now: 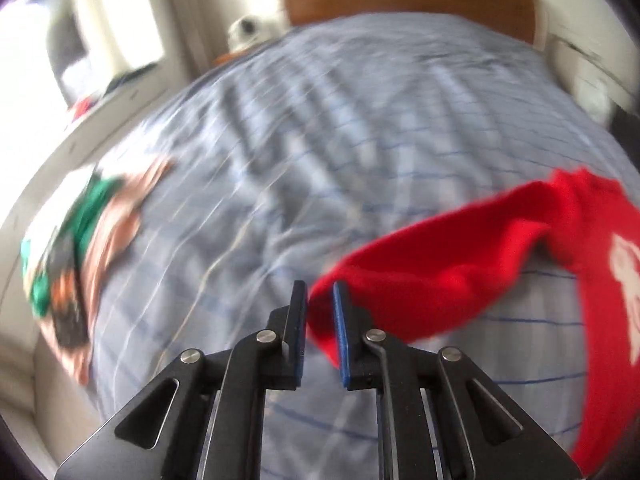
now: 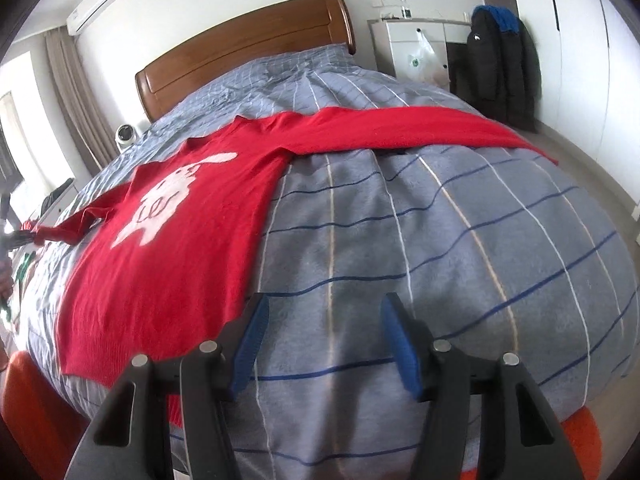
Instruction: Fold small clothes
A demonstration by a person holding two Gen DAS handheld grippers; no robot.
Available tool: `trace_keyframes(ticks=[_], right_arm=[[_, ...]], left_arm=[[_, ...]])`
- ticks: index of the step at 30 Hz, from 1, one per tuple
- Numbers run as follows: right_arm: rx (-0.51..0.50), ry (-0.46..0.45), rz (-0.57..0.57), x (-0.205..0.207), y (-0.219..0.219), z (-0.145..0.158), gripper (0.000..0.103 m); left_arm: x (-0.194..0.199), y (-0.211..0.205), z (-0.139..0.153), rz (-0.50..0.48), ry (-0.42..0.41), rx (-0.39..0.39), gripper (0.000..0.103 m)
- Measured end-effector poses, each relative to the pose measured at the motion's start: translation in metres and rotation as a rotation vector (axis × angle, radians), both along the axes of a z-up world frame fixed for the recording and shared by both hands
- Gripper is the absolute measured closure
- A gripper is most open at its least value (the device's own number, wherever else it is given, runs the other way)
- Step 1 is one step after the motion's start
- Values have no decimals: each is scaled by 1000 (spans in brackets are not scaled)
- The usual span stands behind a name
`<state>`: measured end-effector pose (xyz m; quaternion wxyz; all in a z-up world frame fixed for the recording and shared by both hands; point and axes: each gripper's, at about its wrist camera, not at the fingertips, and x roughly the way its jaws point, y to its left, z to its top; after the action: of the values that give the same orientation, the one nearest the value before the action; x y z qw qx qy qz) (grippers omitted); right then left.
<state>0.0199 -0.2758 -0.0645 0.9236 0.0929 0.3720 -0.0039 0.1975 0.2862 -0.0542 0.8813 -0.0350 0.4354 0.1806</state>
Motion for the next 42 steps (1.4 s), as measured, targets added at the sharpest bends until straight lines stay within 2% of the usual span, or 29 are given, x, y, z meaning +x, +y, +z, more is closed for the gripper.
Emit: trace_keyframes(ticks=[1, 2, 3, 5, 7, 9, 11, 12, 13, 14, 15, 17, 19, 21, 25, 29, 33, 37, 42], right_arm=[[-6, -4, 3, -1, 2, 1, 45], [-10, -4, 5, -1, 2, 1, 45], [-16, 1, 11, -1, 4, 0, 45], [-27, 8, 20, 0, 7, -1, 45], [-45, 11, 32, 1, 12, -2, 45], [-61, 16, 42, 3, 16, -3, 45], [-72, 22, 49, 5, 19, -5, 45], [-80, 24, 52, 6, 22, -6, 45], [-85, 25, 54, 7, 23, -7, 45], [-91, 25, 57, 7, 25, -6, 45], [-100, 21, 62, 6, 27, -6, 45], [-114, 11, 66, 3, 29, -3, 45], [-130, -6, 67, -1, 30, 0, 45], [-142, -17, 70, -4, 31, 2, 45], [-141, 0, 73, 3, 33, -2, 45], [-140, -1, 70, 3, 32, -2, 45], [-123, 8, 53, 3, 26, -4, 45], [-108, 18, 40, 5, 21, -7, 45], [-108, 12, 27, 3, 20, -5, 45]], left_arm=[[-3, 11, -9, 51, 11, -38, 74], [-9, 22, -15, 96, 8, -86, 58], [-18, 31, -19, 133, -13, -140, 52], [-30, 39, -21, 151, -54, -227, 51], [-31, 38, -23, 135, -70, -279, 45], [-24, 32, -27, 105, -67, -324, 33], [-8, 22, -37, 61, -28, -382, 26], [2, 18, -46, 48, 5, -399, 30], [11, 12, -53, 52, 36, -392, 42], [18, 5, -59, 75, 70, -344, 86], [23, 1, -61, 86, 91, -302, 96], [31, -4, -49, 100, 82, -183, 97], [38, -5, -28, 130, 53, -5, 97], [47, 4, -17, 162, 47, 78, 97], [61, 16, -29, 174, 101, 100, 97], [48, 22, -56, 201, 140, 80, 97], [35, 26, -65, 228, 115, 44, 97], [39, 28, -67, 241, 118, 22, 97], [38, 19, -72, 222, 121, 77, 96]])
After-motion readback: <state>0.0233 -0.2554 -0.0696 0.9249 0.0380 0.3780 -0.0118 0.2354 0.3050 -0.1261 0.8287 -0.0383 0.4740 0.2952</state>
